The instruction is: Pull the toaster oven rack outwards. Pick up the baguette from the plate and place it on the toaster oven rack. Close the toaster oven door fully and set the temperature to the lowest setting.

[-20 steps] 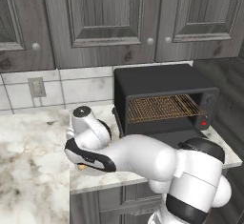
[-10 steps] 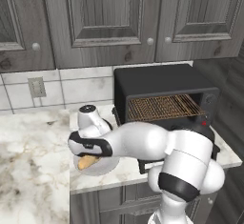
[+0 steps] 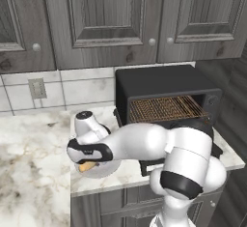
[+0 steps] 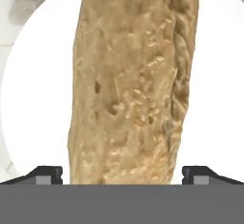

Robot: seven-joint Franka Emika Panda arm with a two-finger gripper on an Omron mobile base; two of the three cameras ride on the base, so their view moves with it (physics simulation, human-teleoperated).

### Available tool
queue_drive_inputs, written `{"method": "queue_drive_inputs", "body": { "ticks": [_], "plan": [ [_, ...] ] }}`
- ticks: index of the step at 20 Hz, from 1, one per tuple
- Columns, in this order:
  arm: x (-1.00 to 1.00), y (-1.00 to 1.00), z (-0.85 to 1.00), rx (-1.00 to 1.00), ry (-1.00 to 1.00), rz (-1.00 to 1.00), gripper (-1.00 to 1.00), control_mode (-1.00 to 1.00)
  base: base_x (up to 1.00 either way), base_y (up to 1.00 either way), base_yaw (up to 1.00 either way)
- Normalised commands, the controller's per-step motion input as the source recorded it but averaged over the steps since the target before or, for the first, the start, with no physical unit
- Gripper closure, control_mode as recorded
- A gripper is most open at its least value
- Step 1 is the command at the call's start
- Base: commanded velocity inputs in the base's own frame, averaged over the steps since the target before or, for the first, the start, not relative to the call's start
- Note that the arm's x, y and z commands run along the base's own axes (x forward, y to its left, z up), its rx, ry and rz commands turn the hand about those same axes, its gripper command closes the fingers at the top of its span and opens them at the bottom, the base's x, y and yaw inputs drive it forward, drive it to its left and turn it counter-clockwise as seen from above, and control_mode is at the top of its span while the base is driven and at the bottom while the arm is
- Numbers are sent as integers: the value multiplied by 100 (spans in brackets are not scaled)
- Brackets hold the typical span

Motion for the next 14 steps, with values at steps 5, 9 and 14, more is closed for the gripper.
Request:
{"method": "queue_drive_inputs", "body": {
  "ticks": [5, 9, 14],
  "plan": [
    [-12, 0, -37, 0, 0, 0, -100, -100, 0, 0, 0],
    [0, 0, -11, 1, 0, 0, 100, -100, 0, 0, 0],
    [0, 0, 0, 0, 0, 0, 100, -100, 0, 0, 0]
  ]
}}
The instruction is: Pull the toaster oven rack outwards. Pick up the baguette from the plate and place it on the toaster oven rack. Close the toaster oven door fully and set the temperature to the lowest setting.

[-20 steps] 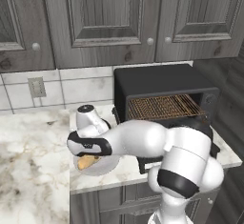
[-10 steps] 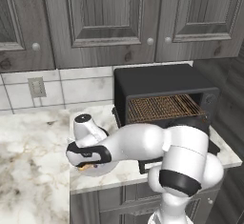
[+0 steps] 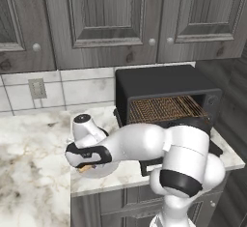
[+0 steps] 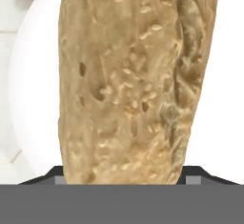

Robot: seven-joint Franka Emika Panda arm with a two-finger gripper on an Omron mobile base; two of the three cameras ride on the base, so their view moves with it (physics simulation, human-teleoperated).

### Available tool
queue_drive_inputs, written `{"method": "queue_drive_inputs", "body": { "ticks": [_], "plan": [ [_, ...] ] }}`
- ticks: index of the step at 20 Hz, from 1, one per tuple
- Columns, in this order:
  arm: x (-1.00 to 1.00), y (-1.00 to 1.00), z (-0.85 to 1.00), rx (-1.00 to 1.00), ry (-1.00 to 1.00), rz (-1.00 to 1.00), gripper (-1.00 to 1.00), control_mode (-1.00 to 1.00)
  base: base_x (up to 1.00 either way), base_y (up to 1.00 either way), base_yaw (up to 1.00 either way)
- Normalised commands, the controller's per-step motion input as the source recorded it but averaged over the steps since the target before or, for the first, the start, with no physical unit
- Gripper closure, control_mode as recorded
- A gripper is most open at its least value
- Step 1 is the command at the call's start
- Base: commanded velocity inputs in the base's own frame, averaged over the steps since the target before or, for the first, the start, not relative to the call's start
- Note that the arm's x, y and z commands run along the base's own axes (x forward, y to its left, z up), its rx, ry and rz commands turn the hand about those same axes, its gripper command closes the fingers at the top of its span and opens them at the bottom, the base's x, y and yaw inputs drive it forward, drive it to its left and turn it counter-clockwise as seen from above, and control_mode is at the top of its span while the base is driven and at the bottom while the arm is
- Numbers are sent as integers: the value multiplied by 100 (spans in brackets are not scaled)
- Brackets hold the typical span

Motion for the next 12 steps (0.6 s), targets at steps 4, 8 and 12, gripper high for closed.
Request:
{"method": "queue_drive_inputs", "body": {
  "ticks": [4, 8, 12],
  "plan": [
    [-1, -6, 42, 4, 0, -4, 100, -100, 0, 0, 0],
    [-8, -33, 100, 15, 0, -9, 100, -100, 0, 0, 0],
    [-20, -53, 94, 23, -1, -8, 100, -100, 0, 0, 0]
  ]
}}
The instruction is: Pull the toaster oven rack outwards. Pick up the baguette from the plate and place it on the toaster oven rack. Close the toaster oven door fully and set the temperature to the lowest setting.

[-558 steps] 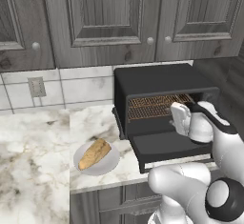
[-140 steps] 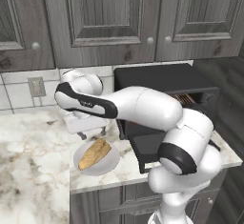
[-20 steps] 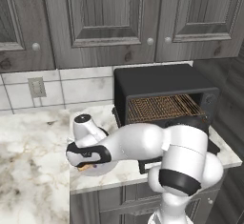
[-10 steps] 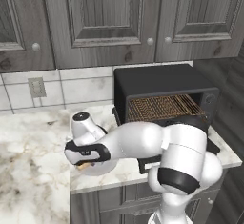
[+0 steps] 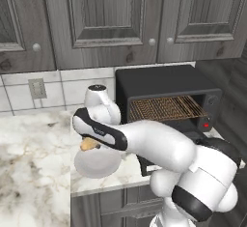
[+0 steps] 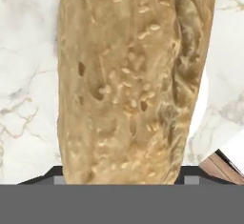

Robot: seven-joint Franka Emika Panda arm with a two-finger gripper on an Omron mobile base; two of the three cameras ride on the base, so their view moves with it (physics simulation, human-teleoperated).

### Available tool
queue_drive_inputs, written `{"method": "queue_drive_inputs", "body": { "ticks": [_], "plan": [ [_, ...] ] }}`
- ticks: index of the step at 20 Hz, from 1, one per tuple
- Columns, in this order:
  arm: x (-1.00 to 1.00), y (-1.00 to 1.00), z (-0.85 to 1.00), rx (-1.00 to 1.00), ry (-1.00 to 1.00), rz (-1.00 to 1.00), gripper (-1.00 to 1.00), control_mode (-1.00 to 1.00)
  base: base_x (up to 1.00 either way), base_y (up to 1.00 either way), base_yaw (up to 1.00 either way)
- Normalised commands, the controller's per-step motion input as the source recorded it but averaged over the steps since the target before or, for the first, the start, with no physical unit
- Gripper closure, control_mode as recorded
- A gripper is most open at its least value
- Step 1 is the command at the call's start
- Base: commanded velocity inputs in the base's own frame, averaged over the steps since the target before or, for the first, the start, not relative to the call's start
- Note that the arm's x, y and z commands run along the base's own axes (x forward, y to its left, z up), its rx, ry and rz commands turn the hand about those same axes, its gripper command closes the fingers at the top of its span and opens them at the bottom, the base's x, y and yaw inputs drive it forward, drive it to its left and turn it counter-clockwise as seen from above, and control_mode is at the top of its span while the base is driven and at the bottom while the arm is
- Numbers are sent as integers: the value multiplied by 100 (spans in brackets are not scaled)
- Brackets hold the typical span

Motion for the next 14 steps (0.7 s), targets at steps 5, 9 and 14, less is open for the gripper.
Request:
{"method": "queue_drive_inputs", "body": {
  "ticks": [5, 9, 14],
  "plan": [
    [-22, -72, 67, 19, -19, -12, 100, -100, 0, 0, 0],
    [-21, -37, 76, 13, -22, -4, 100, -100, 0, 0, 0],
    [-7, -45, 47, 8, -14, -3, 100, -100, 0, 0, 0]
  ]
}}
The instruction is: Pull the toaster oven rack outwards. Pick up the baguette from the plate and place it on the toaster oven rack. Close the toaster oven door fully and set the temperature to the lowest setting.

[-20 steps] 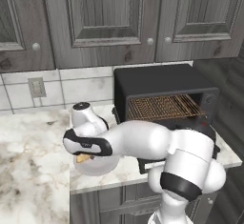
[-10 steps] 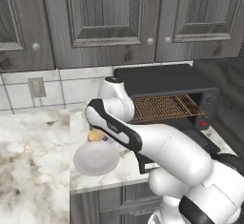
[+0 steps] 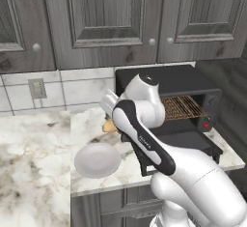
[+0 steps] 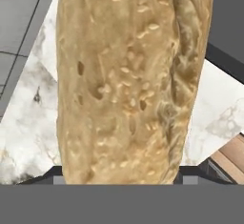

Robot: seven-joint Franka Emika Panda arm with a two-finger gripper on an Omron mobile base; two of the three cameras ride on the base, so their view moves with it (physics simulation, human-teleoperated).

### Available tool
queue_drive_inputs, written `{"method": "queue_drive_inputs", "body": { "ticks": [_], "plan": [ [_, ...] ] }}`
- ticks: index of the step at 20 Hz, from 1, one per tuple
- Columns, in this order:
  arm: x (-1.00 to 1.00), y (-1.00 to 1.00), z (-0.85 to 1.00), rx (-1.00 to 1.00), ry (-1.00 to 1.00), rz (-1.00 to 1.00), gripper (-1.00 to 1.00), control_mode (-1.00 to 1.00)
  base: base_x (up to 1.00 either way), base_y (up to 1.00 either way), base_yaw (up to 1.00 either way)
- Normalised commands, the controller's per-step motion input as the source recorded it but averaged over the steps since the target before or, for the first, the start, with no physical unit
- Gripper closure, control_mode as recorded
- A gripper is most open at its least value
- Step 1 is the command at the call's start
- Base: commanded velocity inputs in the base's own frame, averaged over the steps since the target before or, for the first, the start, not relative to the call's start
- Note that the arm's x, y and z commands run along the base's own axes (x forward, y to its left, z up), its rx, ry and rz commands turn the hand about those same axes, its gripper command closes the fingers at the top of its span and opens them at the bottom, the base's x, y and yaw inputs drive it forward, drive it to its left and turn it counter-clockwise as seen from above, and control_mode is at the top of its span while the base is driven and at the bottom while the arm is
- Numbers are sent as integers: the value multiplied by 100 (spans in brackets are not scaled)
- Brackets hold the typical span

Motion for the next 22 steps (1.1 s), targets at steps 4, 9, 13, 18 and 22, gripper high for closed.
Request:
{"method": "queue_drive_inputs", "body": {
  "ticks": [4, 9, 13, 18, 22],
  "plan": [
    [0, -71, 15, 8, -1, -11, 100, -100, 0, 0, 0],
    [5, -67, 26, 9, 0, -12, 100, -100, 0, 0, 0],
    [12, -56, 36, 7, 0, -13, 100, -100, 0, 0, 0],
    [1, -44, 28, 6, 0, -7, 100, -100, 0, 0, 0],
    [12, -30, 5, 5, 1, -4, 100, -100, 0, 0, 0]
  ]
}}
